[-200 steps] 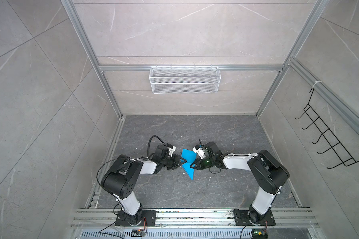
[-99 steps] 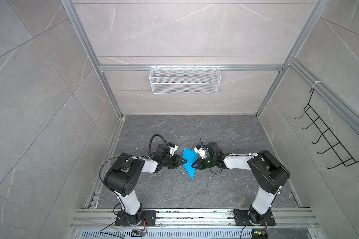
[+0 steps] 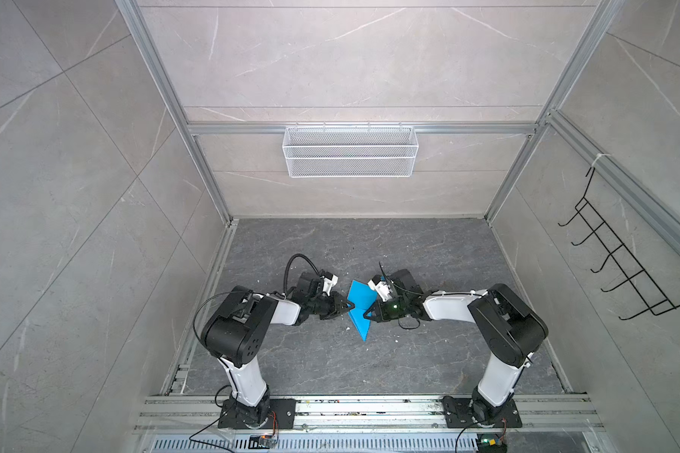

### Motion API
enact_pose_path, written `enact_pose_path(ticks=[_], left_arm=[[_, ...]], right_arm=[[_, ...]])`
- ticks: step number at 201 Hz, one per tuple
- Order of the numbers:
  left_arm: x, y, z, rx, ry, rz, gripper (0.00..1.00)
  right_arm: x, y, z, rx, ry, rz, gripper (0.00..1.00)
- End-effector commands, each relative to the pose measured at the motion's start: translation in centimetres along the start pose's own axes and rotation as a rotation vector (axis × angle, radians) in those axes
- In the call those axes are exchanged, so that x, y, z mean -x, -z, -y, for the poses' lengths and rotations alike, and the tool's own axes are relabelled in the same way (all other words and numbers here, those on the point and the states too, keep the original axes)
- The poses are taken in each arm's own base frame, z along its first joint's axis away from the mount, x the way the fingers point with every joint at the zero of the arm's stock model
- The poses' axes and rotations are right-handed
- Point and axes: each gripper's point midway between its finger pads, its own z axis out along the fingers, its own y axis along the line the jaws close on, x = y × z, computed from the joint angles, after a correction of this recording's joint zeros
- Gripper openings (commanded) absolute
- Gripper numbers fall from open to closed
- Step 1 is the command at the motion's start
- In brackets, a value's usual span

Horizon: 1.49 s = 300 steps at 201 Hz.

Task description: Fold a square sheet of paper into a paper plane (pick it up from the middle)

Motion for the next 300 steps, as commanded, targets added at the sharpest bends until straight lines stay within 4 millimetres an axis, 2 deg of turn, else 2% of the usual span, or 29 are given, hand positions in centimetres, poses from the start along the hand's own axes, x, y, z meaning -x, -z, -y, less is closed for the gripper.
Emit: enact_pose_path(ticks=[1,28,62,106,125,139,159,182,204,261,300], left_arm=[[1.0,-0.3,1.0,-0.037,-0.043,0.009,0.16],[1.3,-0.2,0.7,-0.011,-0.034,0.030,0.04],[2.3,1.0,0.2,0.074,0.000,0.108,0.00],[3.5,5.1,-0.9,0.254,0.111,0.325,0.00],[3.3,7.2,-1.5,0.357,0.170,0.406,0.00],[3.0,8.2,-1.7,0.405,0.222,0.453,0.00],[2.5,9.2,-1.7,0.458,0.286,0.497,0.00],[2.0,9.9,-1.9,0.525,0.343,0.514,0.00],[1.6,9.8,-2.1,0.552,0.384,0.499,0.00],[1.2,9.2,-1.9,0.550,0.461,0.469,0.00],[0.9,8.8,-2.0,0.550,0.484,0.446,0.00]], right_arm=[[-0.4,-0.2,0.7,-0.020,-0.007,-0.015,0.08],[0.0,0.3,0.4,-0.028,-0.003,0.005,0.14],[1.5,2.5,0.2,-0.106,0.002,0.094,0.35],[3.0,5.3,-0.4,-0.180,0.112,0.229,0.56],[3.6,5.6,-0.8,-0.223,0.173,0.267,0.62],[4.2,5.3,-1.3,-0.272,0.257,0.290,0.61],[3.9,3.6,-3.5,-0.324,0.460,0.311,0.59],[3.7,1.1,-5.6,-0.300,0.592,0.324,0.51],[3.4,-0.1,-7.3,-0.257,0.715,0.393,0.50],[0.4,-2.7,-8.5,-0.181,0.905,0.387,0.45],[-0.3,-3.9,-8.6,-0.203,0.961,0.393,0.44]])
